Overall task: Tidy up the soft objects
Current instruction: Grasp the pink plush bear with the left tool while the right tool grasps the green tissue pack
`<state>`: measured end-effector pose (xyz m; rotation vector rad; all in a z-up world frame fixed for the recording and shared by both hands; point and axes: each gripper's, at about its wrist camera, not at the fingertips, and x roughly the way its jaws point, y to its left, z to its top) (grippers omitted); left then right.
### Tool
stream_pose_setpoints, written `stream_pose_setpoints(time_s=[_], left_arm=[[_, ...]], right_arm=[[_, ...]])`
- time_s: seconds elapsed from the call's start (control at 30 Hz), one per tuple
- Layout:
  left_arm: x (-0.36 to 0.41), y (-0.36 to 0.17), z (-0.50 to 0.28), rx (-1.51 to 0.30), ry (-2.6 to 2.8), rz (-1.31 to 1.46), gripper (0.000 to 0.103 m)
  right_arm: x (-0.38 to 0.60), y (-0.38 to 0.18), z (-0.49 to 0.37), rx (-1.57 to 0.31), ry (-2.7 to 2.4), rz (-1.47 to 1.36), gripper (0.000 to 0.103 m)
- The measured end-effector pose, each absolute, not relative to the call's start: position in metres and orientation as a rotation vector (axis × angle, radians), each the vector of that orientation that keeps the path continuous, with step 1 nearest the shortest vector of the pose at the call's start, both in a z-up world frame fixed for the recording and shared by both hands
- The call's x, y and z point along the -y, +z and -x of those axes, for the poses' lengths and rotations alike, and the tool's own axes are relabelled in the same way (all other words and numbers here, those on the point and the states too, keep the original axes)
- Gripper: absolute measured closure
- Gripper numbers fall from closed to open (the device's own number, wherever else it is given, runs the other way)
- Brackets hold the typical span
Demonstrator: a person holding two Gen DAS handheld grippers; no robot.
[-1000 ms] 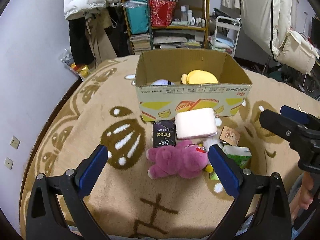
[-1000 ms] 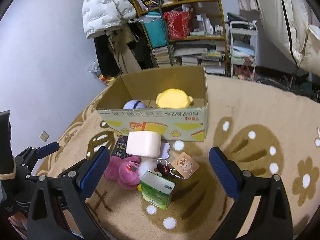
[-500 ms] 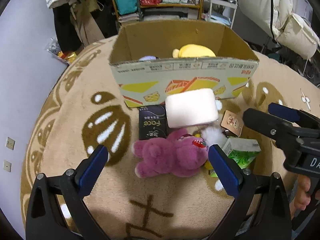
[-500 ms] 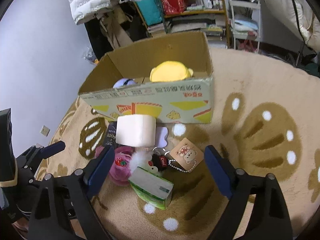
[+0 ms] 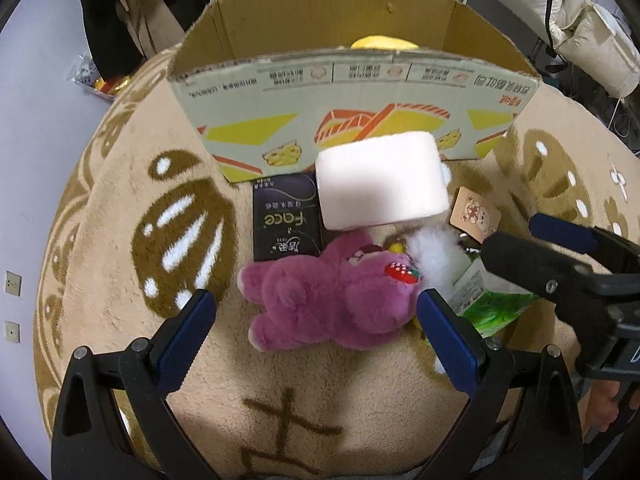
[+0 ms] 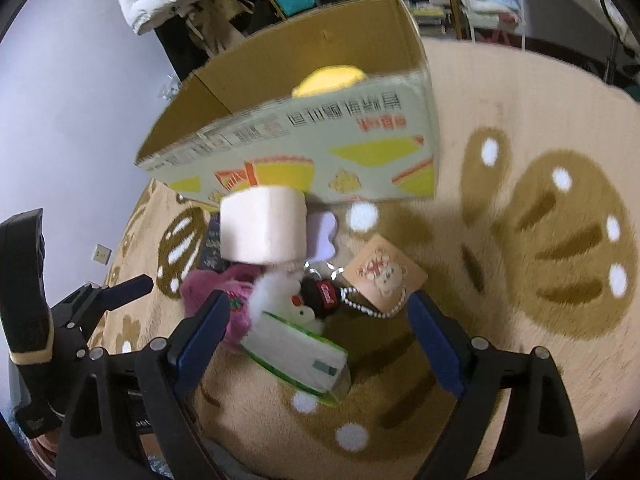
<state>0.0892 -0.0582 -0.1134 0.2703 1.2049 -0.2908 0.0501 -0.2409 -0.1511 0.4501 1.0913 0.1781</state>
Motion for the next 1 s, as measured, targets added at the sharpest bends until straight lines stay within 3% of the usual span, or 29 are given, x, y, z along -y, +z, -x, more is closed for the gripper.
stream_pose_setpoints(time_s=[0.03,0.37,0.57,1.0], left_arm=[[0.058,-0.115,-0.09,-1.212,-0.292,-0.269,0.003],[0.063,-0.126,-0.092,-1.248,-0.309,-0.298,0.003],[0.06,-0.138,-0.101,-1.305,-0.302,-0.26,0.003],[0.071,-0.148,-0.112,-1.32,-0.314,-0.269,0.003]], right_arm=[[0.24,-0.154,-0.051,-1.105,0.184,-0.457,0.014],[0.231,-0.167,-0.048,-1.179,0.214,-0.487,0.02],[0.229,-0.175,-0.049,-1.207,0.232,-0.503,0.045],[0.246,-0.167,-0.045,-1.17,0.208,-0.475,0.046]])
